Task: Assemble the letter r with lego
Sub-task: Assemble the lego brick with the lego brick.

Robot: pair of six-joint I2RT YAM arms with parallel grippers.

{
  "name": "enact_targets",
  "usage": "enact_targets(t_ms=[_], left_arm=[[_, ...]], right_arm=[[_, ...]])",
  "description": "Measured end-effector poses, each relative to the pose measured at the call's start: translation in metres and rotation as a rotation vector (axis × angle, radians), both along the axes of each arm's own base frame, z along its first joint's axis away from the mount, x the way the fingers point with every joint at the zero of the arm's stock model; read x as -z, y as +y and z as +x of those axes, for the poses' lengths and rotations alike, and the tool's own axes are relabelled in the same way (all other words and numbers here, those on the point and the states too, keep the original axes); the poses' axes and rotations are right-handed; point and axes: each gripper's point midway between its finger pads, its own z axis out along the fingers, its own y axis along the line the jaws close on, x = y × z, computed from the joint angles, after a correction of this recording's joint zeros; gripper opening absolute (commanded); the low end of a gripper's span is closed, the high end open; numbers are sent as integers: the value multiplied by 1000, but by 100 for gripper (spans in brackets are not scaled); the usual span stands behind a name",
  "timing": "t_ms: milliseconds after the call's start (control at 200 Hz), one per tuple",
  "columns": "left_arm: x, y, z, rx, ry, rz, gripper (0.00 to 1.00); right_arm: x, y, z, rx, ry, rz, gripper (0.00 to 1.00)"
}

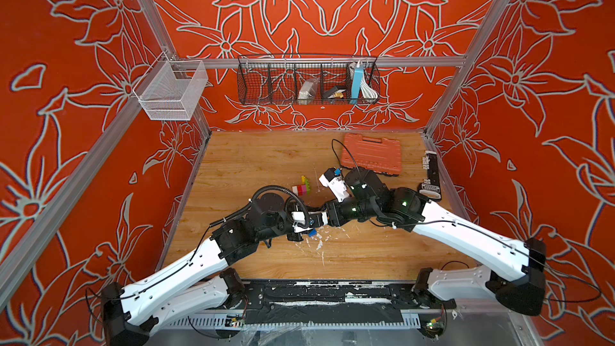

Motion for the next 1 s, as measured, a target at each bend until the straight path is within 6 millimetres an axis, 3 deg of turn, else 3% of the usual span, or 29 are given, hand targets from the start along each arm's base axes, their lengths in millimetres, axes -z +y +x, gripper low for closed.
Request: enact_targets(t_ms=[225,395,540,595,620,851,1001], left_arm=[[3,1,1,-10,14,13,0],[4,2,2,-16,19,15,0],[3,2,3,-26,25,8,44],[1,1,3,-32,31,-5,85],[0,1,3,-36,32,-14,98],[-18,7,0,-86,80,-125,99],[-15,23,8,-228,211,-219,99]], right_arm=[[3,1,2,6,7,-7,33],[4,2,2,8,10,-9,23],[3,2,4,17,5,-6,17],[2,1,5,26,-6,-4,13],[1,0,7,35,-13,-5,11],[-8,-32,26,181,-120,-49,6],[13,-55,38,250,-163,-194,0]])
